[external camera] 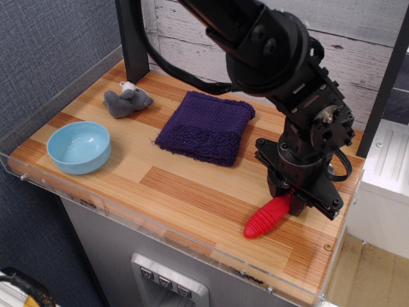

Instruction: Put the spoon on the cloth.

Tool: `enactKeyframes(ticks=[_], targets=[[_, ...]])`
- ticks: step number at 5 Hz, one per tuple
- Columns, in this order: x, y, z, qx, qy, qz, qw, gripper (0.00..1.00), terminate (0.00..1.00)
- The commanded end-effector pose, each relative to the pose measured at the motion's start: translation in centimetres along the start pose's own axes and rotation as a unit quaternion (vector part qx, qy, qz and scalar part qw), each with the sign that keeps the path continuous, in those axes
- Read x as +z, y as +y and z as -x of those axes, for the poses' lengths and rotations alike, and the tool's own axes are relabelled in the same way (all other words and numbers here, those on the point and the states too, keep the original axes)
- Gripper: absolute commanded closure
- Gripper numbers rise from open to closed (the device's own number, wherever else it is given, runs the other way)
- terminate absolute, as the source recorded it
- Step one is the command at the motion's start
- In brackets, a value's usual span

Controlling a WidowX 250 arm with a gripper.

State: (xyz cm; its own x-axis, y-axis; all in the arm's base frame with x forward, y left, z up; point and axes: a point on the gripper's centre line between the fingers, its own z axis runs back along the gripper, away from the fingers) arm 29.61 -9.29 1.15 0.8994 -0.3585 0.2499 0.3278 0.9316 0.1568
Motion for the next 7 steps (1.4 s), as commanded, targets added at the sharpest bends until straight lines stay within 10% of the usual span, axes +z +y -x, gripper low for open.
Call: enactKeyframes(ticks=[1, 4, 7], targets=[[5.9, 1.1, -2.1, -0.006, -0.065, -0.049, 0.9967, 1.0, 0.0], [13.0, 6.0, -1.6, 0.04, -0.102, -0.159, 0.9812, 1.0, 0.0], [12.9, 14.5, -1.3, 0.081, -0.085, -0.23, 0.9661, 1.0, 0.0]])
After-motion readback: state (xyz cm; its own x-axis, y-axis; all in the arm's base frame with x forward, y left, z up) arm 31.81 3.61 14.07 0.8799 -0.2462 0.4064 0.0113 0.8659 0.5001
